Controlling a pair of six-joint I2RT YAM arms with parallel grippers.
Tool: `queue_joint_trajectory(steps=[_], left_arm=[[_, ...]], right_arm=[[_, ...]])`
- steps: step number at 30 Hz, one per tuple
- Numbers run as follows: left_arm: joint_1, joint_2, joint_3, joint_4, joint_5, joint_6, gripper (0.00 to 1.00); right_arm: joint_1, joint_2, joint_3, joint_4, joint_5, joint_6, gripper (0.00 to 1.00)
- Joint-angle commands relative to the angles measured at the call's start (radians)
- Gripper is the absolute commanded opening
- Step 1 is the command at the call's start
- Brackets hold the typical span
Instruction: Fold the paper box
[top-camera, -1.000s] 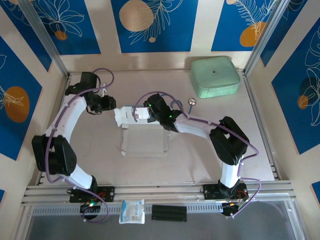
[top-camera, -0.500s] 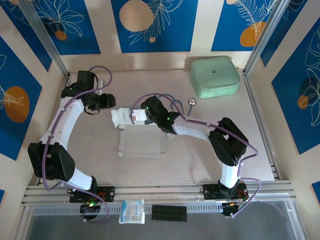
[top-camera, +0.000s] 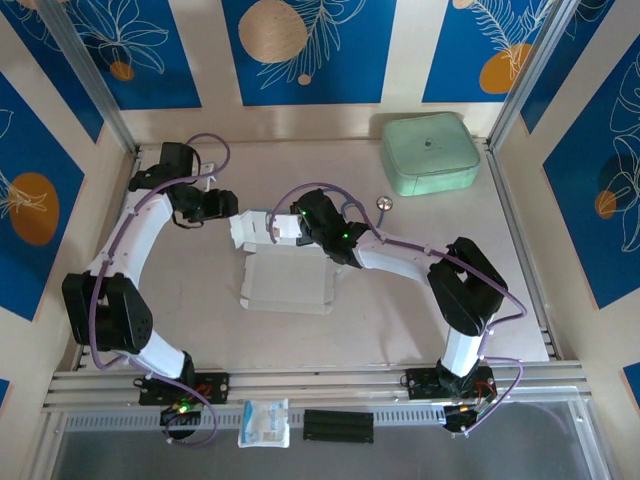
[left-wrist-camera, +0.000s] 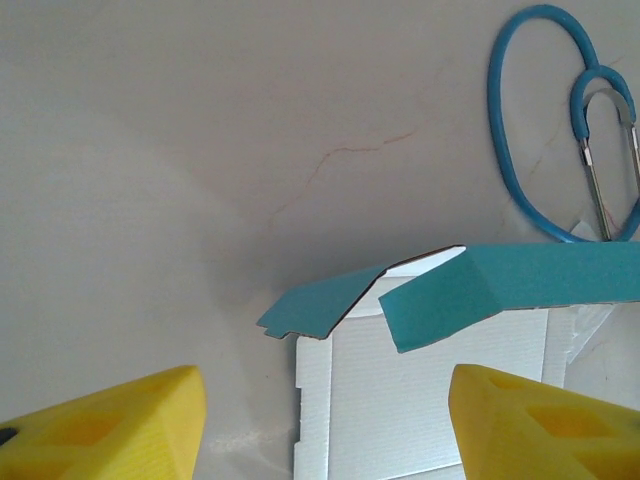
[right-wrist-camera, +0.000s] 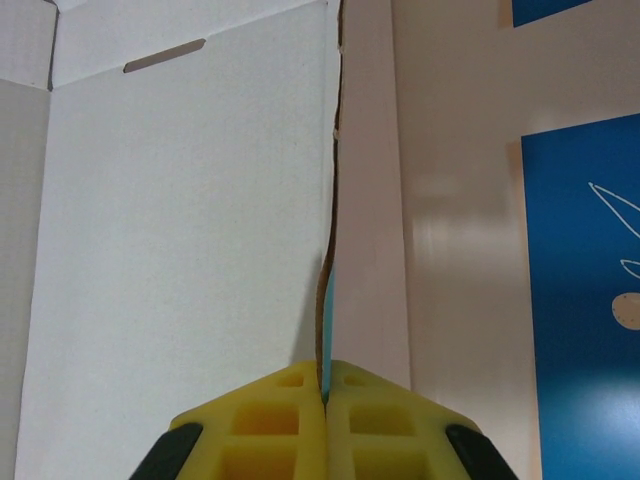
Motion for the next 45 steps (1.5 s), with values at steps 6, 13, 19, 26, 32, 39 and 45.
queue_joint_trajectory(steps=[6, 13, 19, 26, 32, 39, 45], left_arm=[[0.007, -0.035, 0.028, 0.025, 0.088, 0.012, 0.70], [0.007, -0.051, 0.041, 0.008, 0.039, 0.036, 0.78], [0.008, -0.035, 0.058, -0.038, -0.015, 0.043, 0.78], [0.012, 0.023, 0.073, -0.062, -0.018, 0.087, 0.73], [0.029, 0.101, 0.095, -0.055, -0.099, 0.049, 0.64], [0.029, 0.142, 0.039, -0.013, 0.003, 0.042, 0.54], [0.030, 0.125, -0.012, 0.052, 0.147, -0.004, 0.46]], right_arm=[[0.003, -0.004, 0.038, -0.028, -0.013, 0.024, 0.05], [0.020, -0.022, 0.025, -0.028, -0.015, 0.029, 0.05], [0.016, -0.038, -0.001, 0.020, -0.006, -0.030, 0.05], [0.006, -0.021, -0.031, 0.139, 0.011, -0.145, 0.05], [0.006, -0.006, -0.065, 0.241, 0.010, -0.205, 0.05], [0.001, -0.007, -0.061, 0.206, 0.007, -0.175, 0.05], [0.000, 0.005, -0.043, 0.166, 0.013, -0.144, 0.05]])
